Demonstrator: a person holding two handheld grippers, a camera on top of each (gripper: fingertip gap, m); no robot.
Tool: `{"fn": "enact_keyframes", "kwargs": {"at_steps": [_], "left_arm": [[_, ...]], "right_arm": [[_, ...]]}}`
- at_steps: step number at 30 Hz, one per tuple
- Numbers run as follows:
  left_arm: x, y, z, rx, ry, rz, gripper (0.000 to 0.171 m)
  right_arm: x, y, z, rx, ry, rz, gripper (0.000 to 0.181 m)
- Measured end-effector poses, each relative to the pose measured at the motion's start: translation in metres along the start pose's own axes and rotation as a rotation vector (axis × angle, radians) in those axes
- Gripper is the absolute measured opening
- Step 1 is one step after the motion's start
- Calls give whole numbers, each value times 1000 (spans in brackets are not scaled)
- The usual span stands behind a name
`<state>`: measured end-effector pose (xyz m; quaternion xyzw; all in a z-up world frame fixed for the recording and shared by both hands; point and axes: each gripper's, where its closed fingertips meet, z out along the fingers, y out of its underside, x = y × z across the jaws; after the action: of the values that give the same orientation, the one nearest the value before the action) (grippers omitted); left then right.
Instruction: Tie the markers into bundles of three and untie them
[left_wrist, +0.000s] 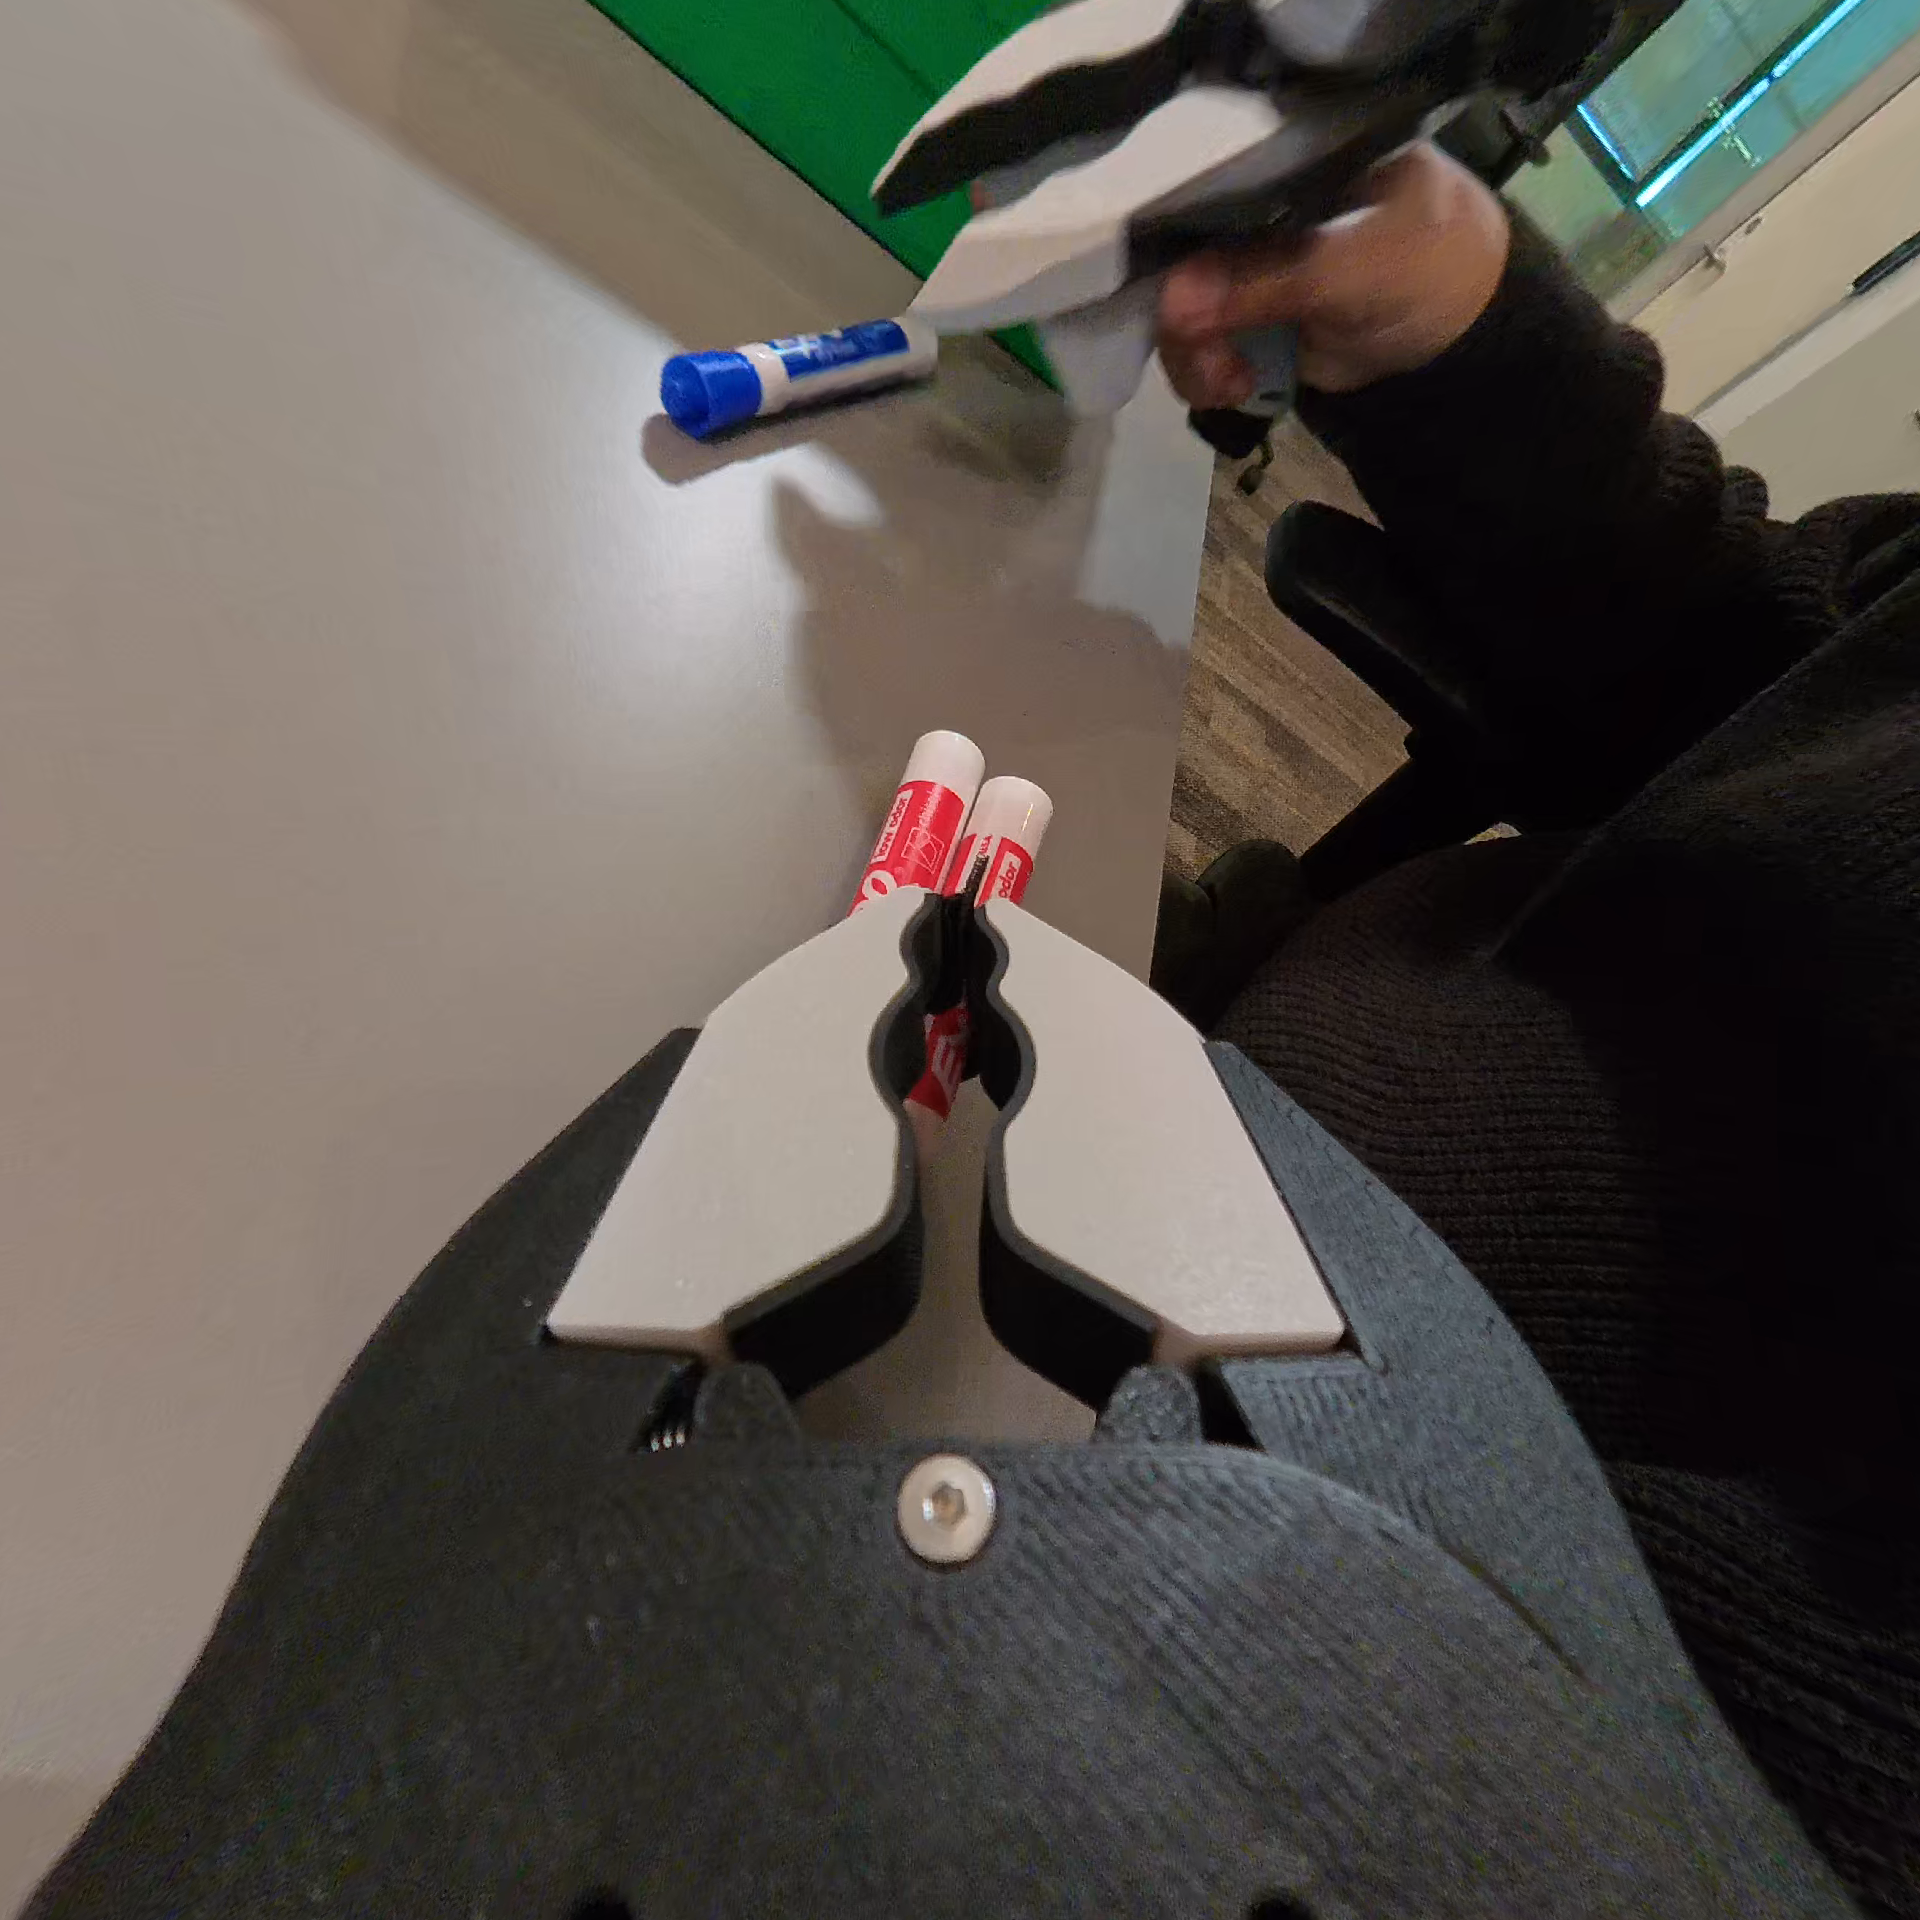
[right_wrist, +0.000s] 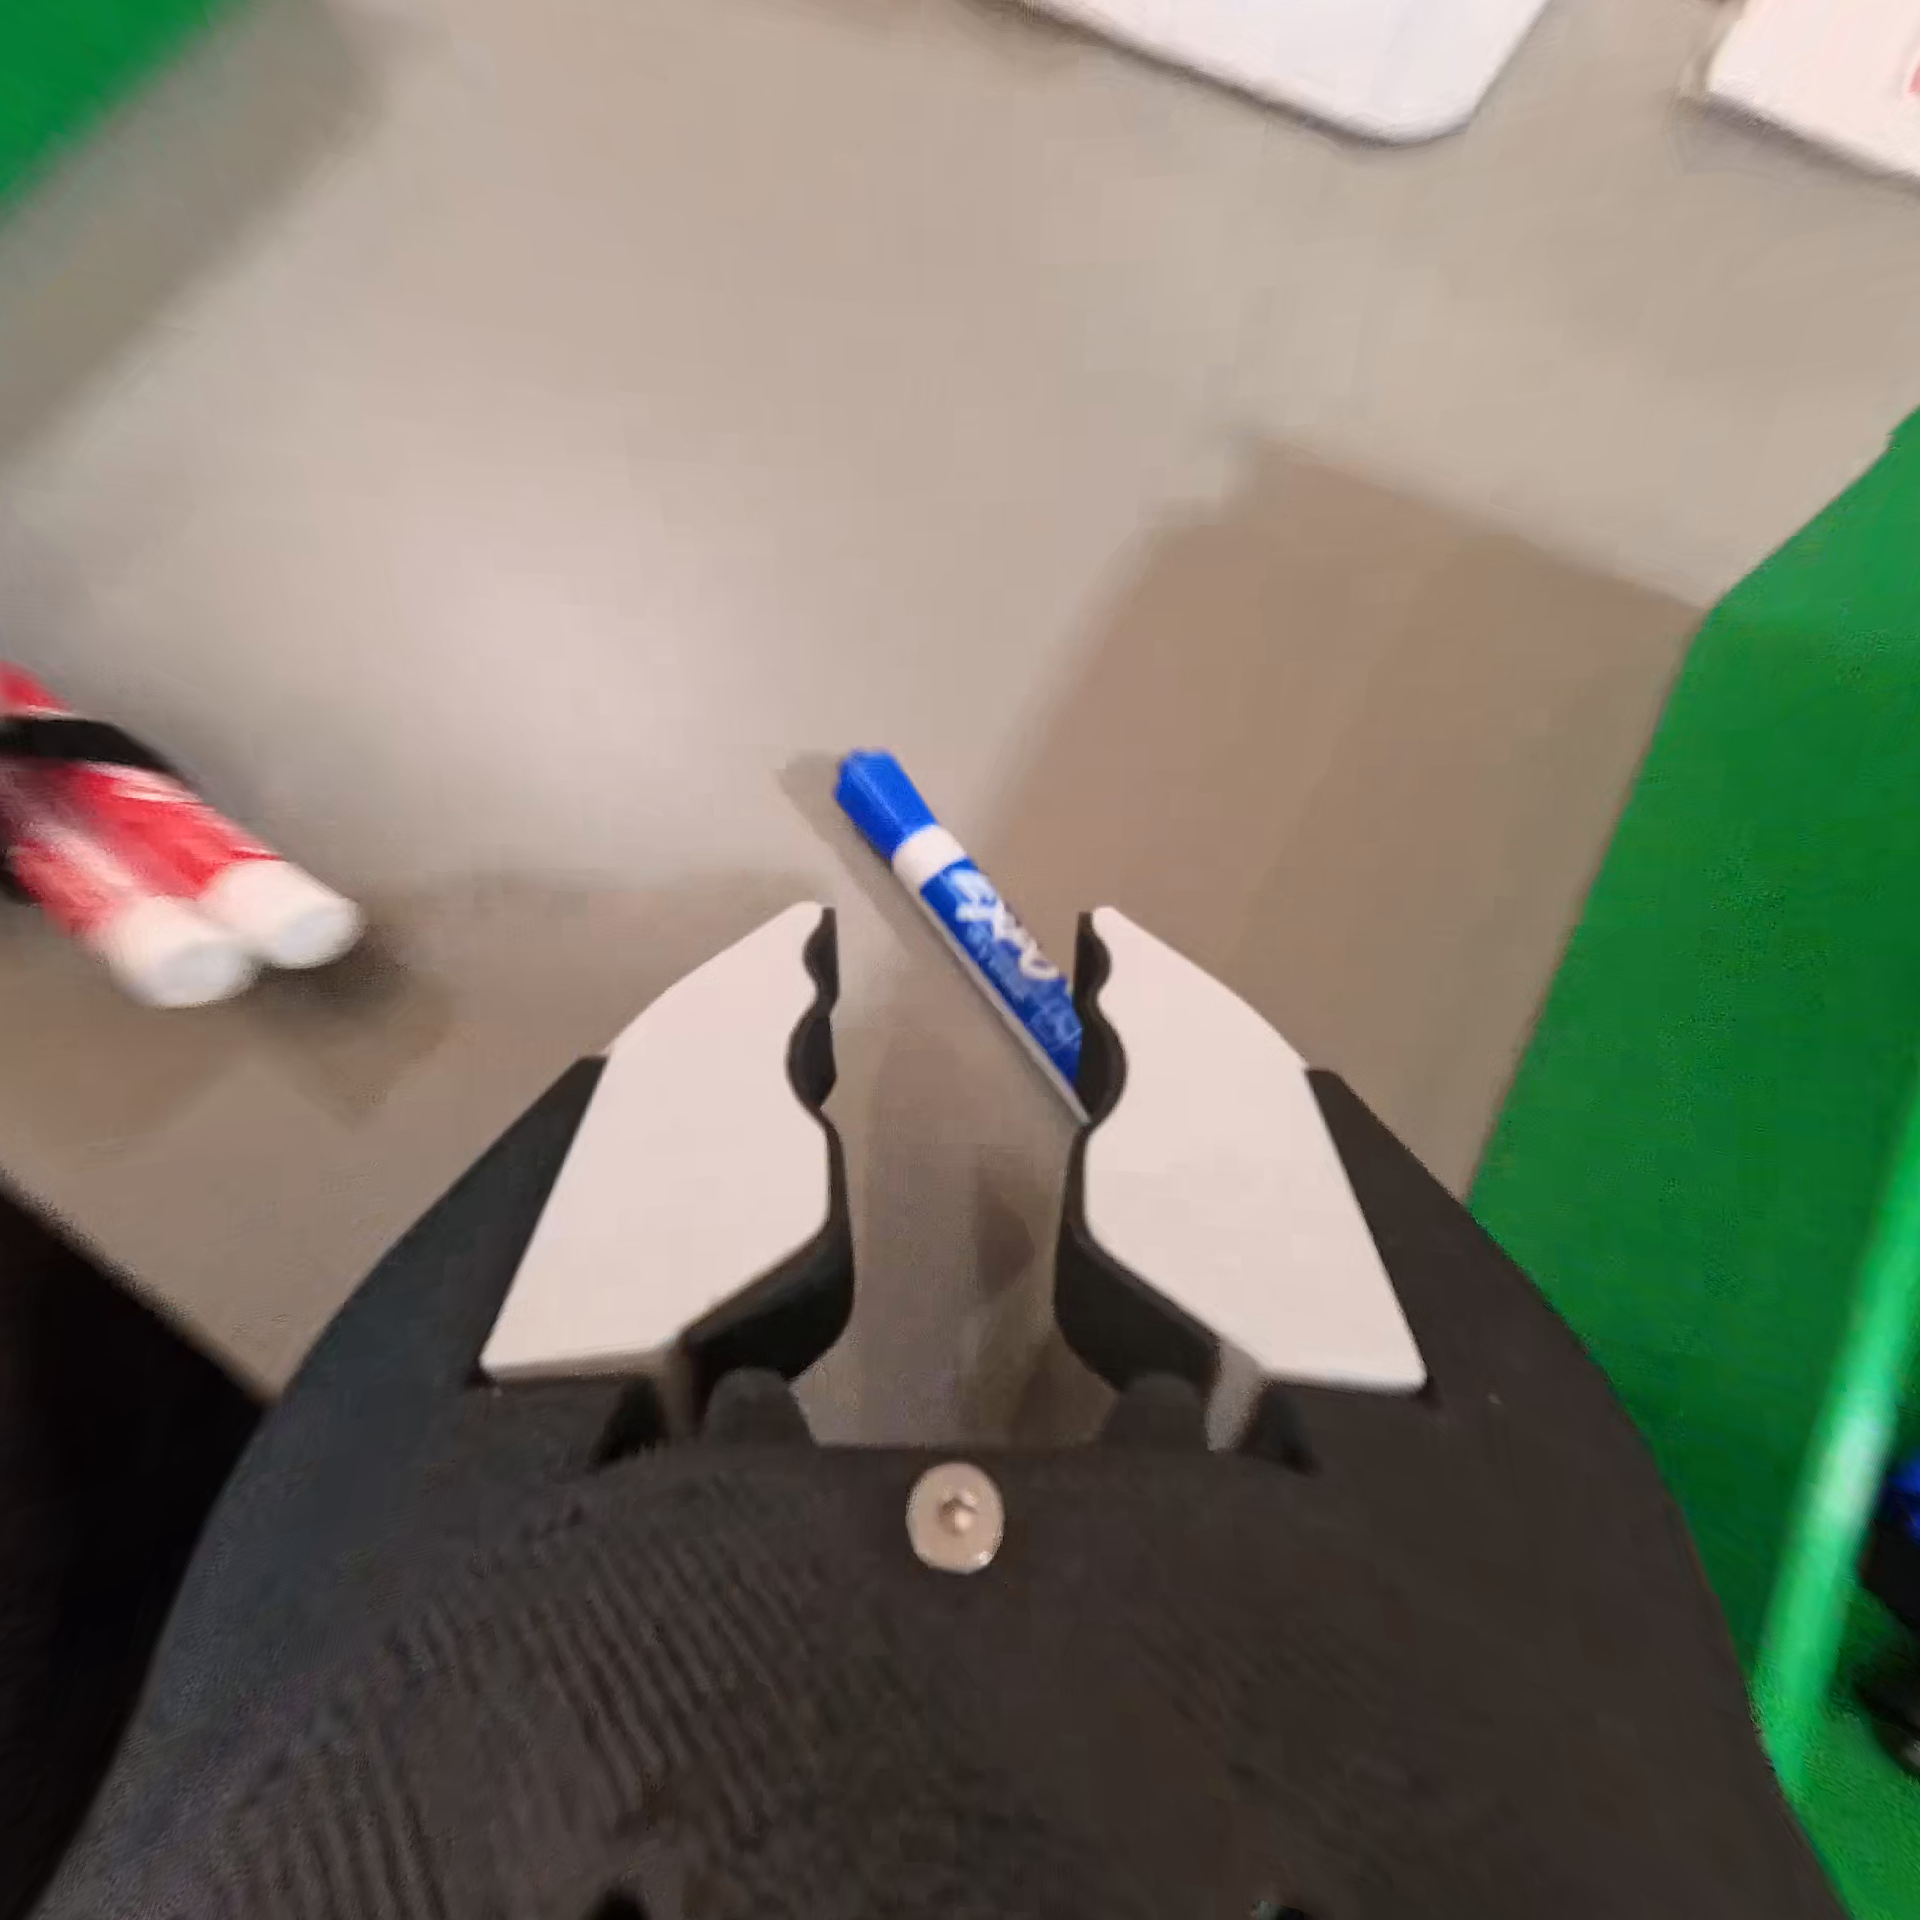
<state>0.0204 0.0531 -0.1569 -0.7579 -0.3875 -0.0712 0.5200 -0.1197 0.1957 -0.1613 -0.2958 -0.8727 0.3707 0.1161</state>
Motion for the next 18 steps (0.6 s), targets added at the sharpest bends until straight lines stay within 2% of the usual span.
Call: {"fn": "enact_keyframes", "kwargs": {"at_steps": [3,4,6,8,12,16,18], "left_arm": [[2,0,1,-1,7,2,5],[3,0,0,-1,8,4,5],[4,0,0,3,6,8,5],[5,0,-1,6,5,8,5],[5,0,-2,11,3,5,5],[7,-1,-3,17,4,8,5],[7,-1,-3,17,6,6,5]], "right_arm": [[14,25,35,-172,148,-57,44],[14,25,39,-169,144,-57,32],[5,27,38,-193,68,-6,30],[-4,30,33,-196,15,-48,27],[-10,32,28,-195,8,-141,21],[-10,7,16,-101,69,-221,17],[-13,-2,9,-54,53,-201,17]]}}
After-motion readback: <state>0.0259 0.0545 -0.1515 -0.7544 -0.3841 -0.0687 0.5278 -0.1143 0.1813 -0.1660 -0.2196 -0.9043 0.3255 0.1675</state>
